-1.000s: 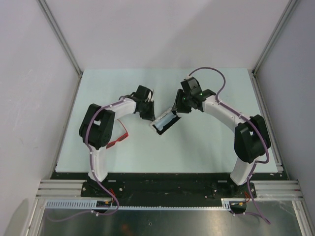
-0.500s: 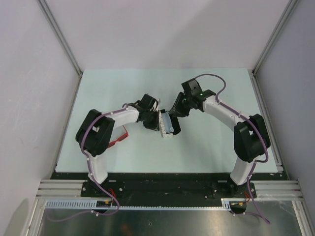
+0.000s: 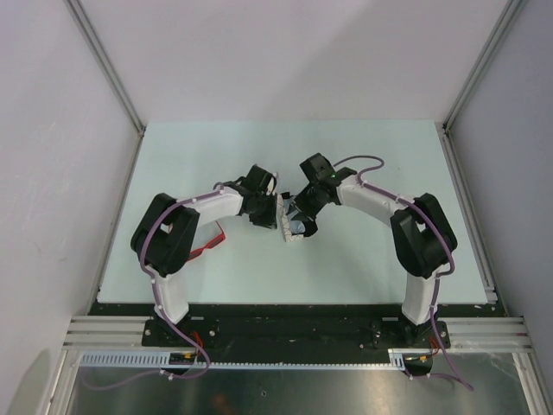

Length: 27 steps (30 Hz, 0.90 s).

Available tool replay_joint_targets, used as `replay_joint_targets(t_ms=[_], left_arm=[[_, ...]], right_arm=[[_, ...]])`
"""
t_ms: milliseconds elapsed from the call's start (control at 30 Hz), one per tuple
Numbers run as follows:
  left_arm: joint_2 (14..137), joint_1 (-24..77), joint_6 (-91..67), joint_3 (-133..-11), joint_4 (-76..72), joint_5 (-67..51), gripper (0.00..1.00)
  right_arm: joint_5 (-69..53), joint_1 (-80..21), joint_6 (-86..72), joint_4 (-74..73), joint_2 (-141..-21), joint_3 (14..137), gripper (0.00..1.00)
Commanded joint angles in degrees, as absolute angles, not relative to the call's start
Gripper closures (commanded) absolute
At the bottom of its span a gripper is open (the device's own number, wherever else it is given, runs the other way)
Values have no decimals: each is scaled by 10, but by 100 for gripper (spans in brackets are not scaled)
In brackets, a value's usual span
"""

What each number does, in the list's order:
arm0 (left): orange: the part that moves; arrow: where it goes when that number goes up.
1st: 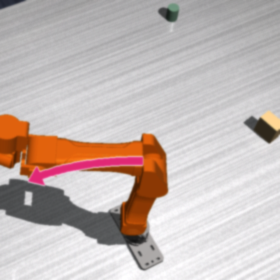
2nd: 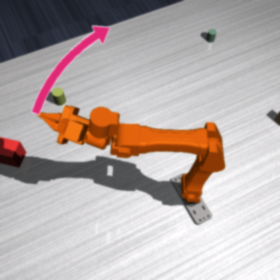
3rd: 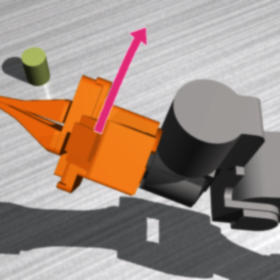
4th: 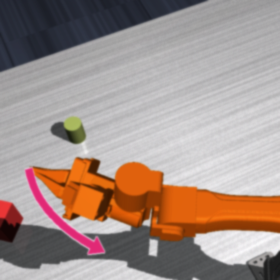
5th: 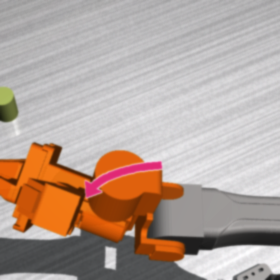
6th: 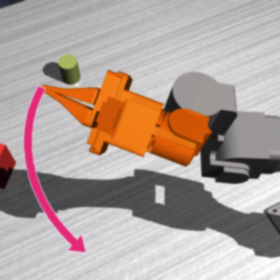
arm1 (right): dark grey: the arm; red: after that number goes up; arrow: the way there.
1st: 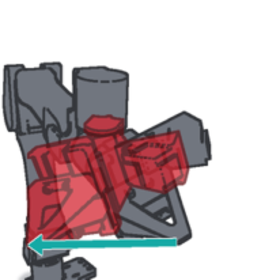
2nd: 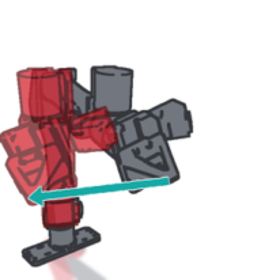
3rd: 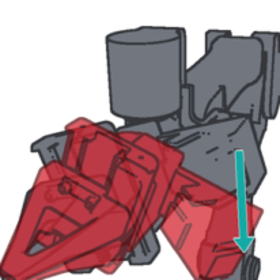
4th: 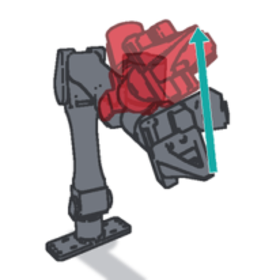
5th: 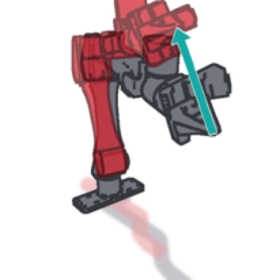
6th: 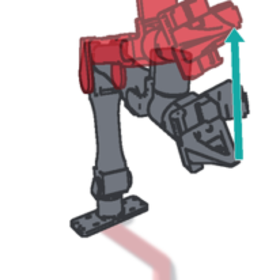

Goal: Organize the sunglasses

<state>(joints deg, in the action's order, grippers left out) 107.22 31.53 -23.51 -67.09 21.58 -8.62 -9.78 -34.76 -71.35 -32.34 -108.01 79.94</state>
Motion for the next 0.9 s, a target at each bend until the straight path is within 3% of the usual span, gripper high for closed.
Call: replay_joint_targets(t_ms=[0,67,233,867], left_arm=[[1050,313,-243,-673,211,-83,74],[1049,313,-243,-675,210,-83,74],[1049,313,-245,-678,207,-94,73],[1049,314,-253,-668,192,-133,73]], right_arm=[[-32,-347,-787,-350,-1081,802,73],[-31,-350,-790,-351,-1089,802,82],[-10,-362,-794,-358,-1103,802,91],[-12,-369,-753,-352,-1137,801,100]])
